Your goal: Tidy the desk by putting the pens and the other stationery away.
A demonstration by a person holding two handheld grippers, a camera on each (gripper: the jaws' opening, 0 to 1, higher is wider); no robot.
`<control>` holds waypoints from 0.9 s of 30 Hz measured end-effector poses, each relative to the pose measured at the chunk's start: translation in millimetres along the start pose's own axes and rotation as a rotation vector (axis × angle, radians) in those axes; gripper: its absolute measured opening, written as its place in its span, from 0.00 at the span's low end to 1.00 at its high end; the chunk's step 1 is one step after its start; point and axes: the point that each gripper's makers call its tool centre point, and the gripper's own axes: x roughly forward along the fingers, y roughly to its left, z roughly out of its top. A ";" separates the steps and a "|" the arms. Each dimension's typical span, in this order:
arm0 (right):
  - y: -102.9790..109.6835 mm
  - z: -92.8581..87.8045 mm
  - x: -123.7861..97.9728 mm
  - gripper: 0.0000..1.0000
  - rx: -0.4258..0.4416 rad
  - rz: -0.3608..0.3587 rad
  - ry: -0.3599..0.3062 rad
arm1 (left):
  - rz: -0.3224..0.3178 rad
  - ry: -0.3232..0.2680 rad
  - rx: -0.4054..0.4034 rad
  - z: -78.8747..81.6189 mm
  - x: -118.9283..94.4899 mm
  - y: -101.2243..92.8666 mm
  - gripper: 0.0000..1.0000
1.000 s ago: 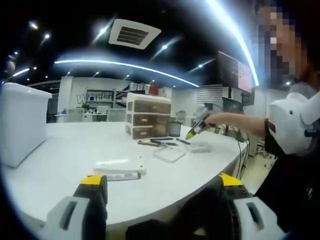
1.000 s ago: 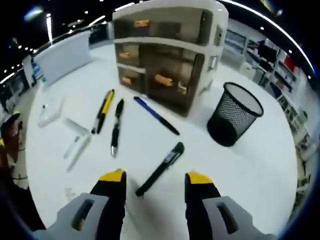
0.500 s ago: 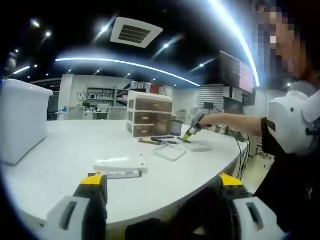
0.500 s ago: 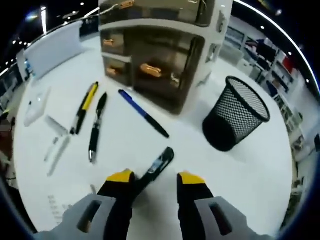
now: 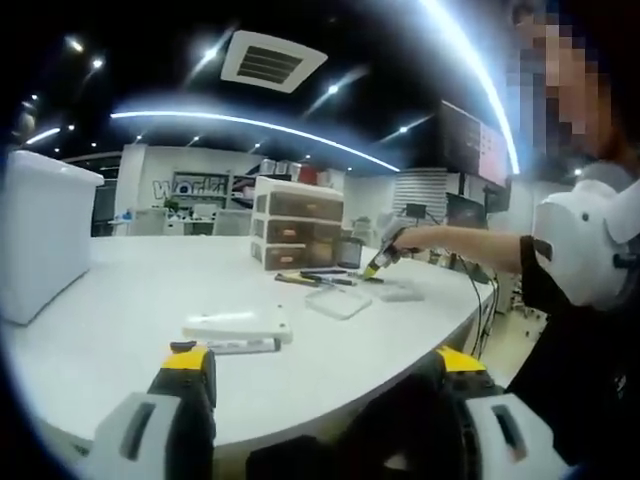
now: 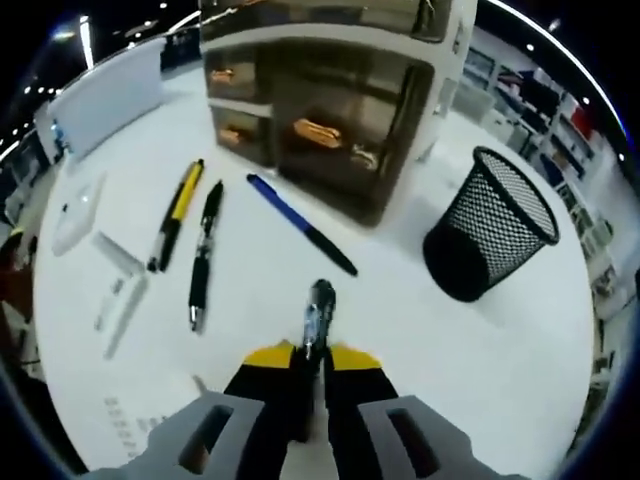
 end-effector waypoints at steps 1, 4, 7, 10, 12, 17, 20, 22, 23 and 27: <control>-1.3 0.4 -0.2 0.08 -0.003 0.000 0.001 | -0.001 -0.001 0.000 0.2 0.0 -0.5 0.88; -2.1 -0.2 0.0 0.07 0.002 -0.001 0.003 | -0.002 -0.003 0.000 0.2 0.0 -1.4 0.88; -3.3 -0.2 0.1 0.07 0.004 0.003 0.000 | -0.004 -0.002 -0.001 -0.5 0.1 -2.4 0.88; -4.7 0.6 0.8 0.07 -0.001 0.002 -0.003 | -0.003 -0.005 0.000 0.4 -0.8 -2.9 0.88; -5.0 0.9 0.6 0.06 -0.008 -0.002 -0.004 | -0.001 -0.008 0.001 1.4 -1.4 -3.0 0.88; -5.8 1.6 -3.2 0.06 -0.017 -0.009 -0.008 | 0.002 -0.012 0.005 3.6 -1.9 -3.1 0.88; -6.8 5.4 -11.4 0.06 -0.018 -0.013 -0.037 | -0.001 -0.013 0.006 4.7 -0.9 -3.9 0.88; -6.4 7.1 -19.6 0.06 -0.016 -0.011 -0.061 | -0.007 -0.016 0.005 6.1 0.8 -5.4 0.88; -6.2 7.9 -24.2 0.06 -0.018 -0.011 -0.075 | -0.009 -0.017 0.006 6.5 1.6 -6.2 0.88; -7.5 9.4 -45.0 0.06 -0.004 -0.004 -0.143 | -0.017 -0.020 0.010 8.8 5.0 -9.0 0.88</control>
